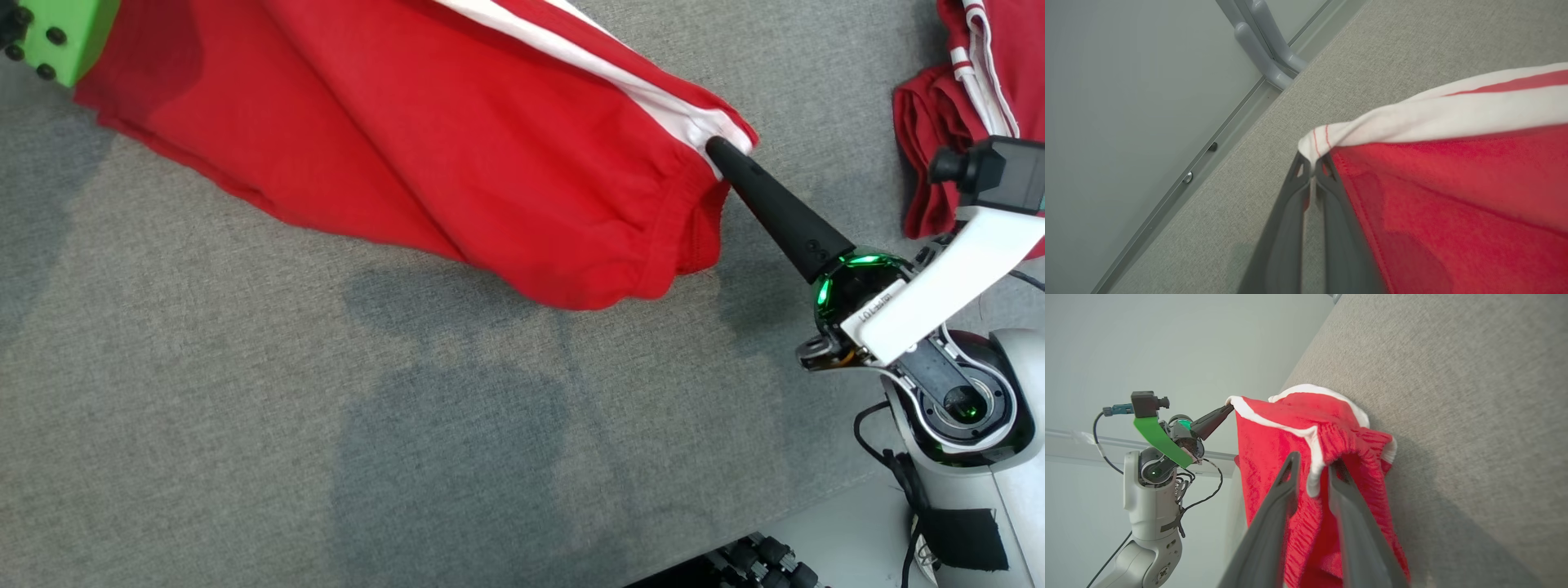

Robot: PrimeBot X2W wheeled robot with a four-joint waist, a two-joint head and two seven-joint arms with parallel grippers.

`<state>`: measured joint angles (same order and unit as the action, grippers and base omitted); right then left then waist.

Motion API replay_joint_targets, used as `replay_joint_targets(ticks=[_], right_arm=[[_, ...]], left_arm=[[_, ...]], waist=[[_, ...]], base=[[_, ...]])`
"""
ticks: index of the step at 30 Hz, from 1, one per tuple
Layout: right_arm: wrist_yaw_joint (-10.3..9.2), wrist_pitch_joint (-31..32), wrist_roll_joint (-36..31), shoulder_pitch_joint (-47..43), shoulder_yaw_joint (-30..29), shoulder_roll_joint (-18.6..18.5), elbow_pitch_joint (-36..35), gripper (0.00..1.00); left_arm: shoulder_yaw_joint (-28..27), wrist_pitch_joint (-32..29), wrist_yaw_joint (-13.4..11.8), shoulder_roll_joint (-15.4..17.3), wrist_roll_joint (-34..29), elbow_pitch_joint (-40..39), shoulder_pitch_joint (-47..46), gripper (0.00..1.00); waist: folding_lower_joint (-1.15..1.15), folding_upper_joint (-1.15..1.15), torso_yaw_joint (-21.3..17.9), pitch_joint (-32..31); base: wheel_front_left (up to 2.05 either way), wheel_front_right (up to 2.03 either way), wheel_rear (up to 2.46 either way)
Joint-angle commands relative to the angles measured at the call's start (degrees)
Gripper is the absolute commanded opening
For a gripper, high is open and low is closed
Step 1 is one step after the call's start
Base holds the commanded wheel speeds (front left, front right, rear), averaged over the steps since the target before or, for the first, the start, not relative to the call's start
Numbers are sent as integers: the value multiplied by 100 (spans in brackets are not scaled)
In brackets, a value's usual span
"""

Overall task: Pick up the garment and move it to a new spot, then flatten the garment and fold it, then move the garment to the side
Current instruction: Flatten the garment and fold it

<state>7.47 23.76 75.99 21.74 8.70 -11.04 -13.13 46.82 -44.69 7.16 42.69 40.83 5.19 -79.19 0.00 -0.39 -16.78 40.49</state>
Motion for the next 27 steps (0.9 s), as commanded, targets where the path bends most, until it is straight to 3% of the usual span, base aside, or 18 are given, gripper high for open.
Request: replay_joint_targets(ticks=[1,2,6,10,14,15,18,20,23,27], right_arm=[[4,10,-91,56,-72,35,31,100],[4,27,-140,32,-140,51,58,100],[4,71,-422,-23,-377,63,-33,100],[4,-139,-1021,-185,-651,-37,-354,100],[3,-973,-2429,-462,-990,-243,-683,100],[3,-973,-2429,-462,-990,-243,-683,100],[3,-1845,-3864,-737,-1236,-450,-712,100],[3,-2443,-4641,-893,-1363,-383,-581,100],[2,-3271,-5656,-1083,-1584,-305,-267,100],[3,-3820,-6385,-1197,-1746,117,144,100]], left_arm=[[28,80,21,-55,-64,110,-83,46],[47,116,17,-106,-76,201,-97,100],[117,247,11,-294,-50,440,-29,100],[11,580,-186,-419,68,558,244,100],[-211,1266,-481,-419,217,442,802,100],[-211,1266,-481,-419,217,442,802,100],[-401,1947,-675,-415,358,303,1370,100],[-412,2395,-751,-355,249,313,1736,100],[-489,3105,-876,-515,257,515,2189,100],[-509,3774,-951,-770,230,1010,2522,100]], waist=[[0,39,42,-31],[0,39,62,-50],[0,39,149,-155],[0,39,245,-330],[0,39,370,-588],[0,39,370,-588],[0,39,463,-738],[0,39,502,-791],[0,39,569,-866],[0,39,633,-929]], base=[[0,0,0],[0,0,0],[0,0,0],[0,0,0],[0,0,0],[0,0,0],[0,0,0],[0,0,0],[0,0,0],[0,0,0]])
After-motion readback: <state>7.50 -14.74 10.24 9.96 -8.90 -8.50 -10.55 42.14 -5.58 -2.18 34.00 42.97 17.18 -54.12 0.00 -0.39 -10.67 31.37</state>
